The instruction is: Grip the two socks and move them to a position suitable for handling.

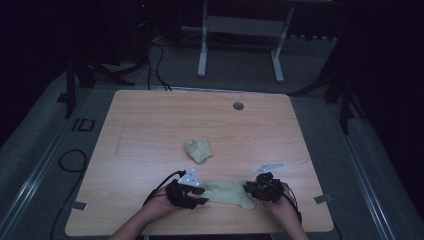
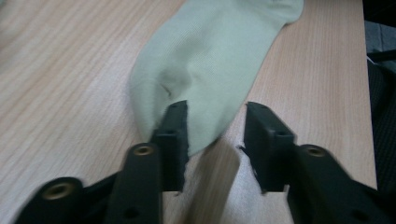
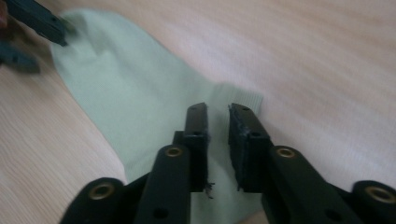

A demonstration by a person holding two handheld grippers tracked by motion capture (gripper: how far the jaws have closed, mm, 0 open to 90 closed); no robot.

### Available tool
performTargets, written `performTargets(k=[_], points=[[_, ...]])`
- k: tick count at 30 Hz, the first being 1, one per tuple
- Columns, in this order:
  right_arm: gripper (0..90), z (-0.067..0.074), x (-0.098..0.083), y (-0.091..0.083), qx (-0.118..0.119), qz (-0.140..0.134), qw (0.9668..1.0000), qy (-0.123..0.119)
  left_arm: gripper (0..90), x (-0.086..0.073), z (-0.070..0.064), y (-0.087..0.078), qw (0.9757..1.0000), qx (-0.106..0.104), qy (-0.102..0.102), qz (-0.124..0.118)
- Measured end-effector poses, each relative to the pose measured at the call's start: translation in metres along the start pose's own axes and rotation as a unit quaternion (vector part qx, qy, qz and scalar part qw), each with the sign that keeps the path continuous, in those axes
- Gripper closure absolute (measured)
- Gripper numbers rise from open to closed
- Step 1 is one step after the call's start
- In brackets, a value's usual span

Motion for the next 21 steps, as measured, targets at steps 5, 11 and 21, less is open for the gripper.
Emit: performTargets(k=[5, 11, 21], points=[[61.3, 0.003, 0.026, -0.004, 0.004, -0.020, 0.9996, -0.021, 53.7, -0.005, 0.000, -0.024, 0.9994, 0.010, -0.012, -0.031], [58.3, 0.008, 0.064, 0.005, 0.014, -0.030, 0.9982, -0.051, 49.1, -0.021, 0.001, -0.041, 0.9985, 0.029, -0.028, -0.036], [58.7, 0.020, 0.126, 0.048, 0.012, -0.019, 0.9967, -0.078, 49.2, -0.052, 0.015, -0.058, 0.9957, 0.053, -0.068, -0.035]])
Point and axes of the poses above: each handheld gripper's, and its own axes: y roughly forward along the jaws, x roughly out of its top, z roughly to its left, the point moved 2 cm from there along y, roughly forward along the jaws, and after that the axes turned 3 degrees about -y, right-handed, at the moved point
